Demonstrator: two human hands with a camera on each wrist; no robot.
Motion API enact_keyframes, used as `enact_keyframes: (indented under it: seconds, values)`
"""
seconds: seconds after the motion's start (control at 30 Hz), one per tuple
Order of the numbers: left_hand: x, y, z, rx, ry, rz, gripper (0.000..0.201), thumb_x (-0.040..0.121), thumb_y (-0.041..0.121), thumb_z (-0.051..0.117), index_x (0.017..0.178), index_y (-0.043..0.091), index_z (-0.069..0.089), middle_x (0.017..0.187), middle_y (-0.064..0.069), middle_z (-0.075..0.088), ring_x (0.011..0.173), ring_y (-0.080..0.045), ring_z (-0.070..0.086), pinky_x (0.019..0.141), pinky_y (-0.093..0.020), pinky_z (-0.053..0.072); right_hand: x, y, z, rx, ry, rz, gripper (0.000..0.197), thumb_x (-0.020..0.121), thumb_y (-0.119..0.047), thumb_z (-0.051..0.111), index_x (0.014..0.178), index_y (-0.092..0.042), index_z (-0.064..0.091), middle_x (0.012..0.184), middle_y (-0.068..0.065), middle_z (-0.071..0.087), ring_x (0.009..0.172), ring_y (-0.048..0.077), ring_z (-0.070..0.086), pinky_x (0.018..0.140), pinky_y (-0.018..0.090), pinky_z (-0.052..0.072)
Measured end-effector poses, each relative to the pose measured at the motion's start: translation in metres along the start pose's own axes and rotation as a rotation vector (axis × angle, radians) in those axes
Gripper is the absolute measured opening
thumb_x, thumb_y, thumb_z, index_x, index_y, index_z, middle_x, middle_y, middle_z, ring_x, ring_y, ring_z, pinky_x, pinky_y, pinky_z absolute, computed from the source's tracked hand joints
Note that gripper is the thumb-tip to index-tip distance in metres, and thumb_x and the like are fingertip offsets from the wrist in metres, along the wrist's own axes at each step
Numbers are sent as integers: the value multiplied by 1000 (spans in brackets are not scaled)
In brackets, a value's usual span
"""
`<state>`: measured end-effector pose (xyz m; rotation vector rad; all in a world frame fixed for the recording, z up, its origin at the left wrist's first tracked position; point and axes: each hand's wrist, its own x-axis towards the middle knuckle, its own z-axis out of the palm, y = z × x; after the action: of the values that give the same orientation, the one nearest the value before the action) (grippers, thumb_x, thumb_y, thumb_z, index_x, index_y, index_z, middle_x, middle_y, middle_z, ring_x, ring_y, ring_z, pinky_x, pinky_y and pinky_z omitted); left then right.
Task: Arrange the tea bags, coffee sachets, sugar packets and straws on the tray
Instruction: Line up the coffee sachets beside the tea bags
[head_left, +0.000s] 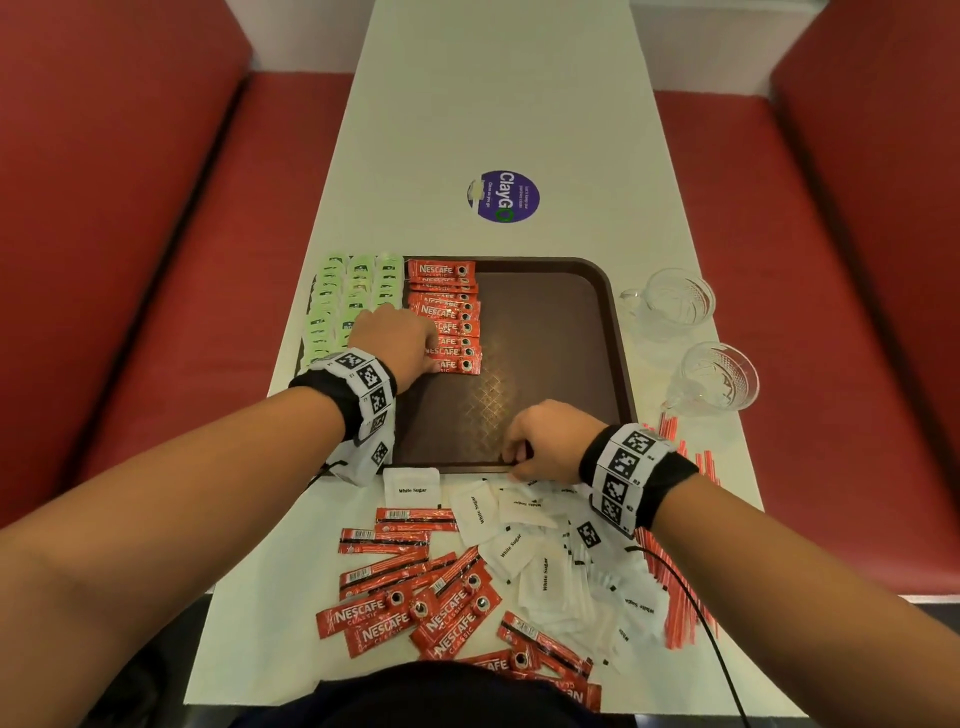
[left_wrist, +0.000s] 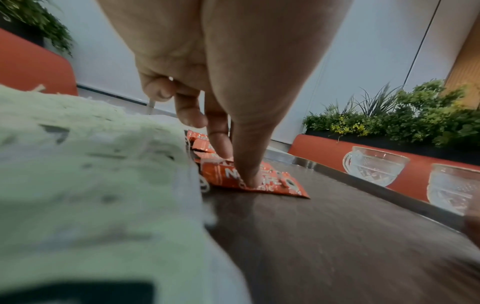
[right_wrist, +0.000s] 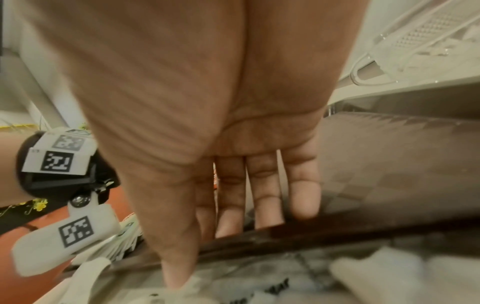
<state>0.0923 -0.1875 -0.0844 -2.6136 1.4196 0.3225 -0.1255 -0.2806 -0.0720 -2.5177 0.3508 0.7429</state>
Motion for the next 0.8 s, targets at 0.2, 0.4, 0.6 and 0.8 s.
enact_keyframes:
  seconds: [0.2, 0.4, 0.6, 0.8]
  values:
    - [4, 8, 0, 30, -21, 55, 19, 86, 48, 70, 99, 35, 66, 101, 5, 67, 102, -20, 58, 84, -37, 42, -3, -5, 1, -40, 16, 21, 19, 90, -28, 68, 108, -22, 73, 103, -6, 70, 88, 12, 60, 85, 29, 51]
    - [-7, 10, -10, -6, 0, 63, 22, 87, 52, 67, 99, 34, 68, 99, 6, 68, 100, -19, 59, 87, -38, 45, -7, -11, 5, -82, 46, 41, 20, 90, -30, 65, 107, -22, 72, 101, -5, 69, 93, 17, 63, 82, 29, 50]
    - [-71, -1, -26, -162, 68, 213, 18, 89, 52, 63, 91, 35, 66, 86, 14, 64, 87, -11, 57, 86, -38, 47, -9, -35, 16, -124, 178, -63, 28, 89, -44, 64, 107, -22, 66, 99, -5, 57, 95, 18, 56, 83, 35, 50]
    - [-141, -26, -5, -70, -188, 343, 16, 89, 45, 64, 96, 32, 70, 92, 12, 65, 90, -11, 59, 77, -29, 47, -2, -77, 34, -232, 111, -163, 32, 92, -48, 60, 113, -24, 68, 109, -1, 59, 108, 22, 53, 89, 39, 48]
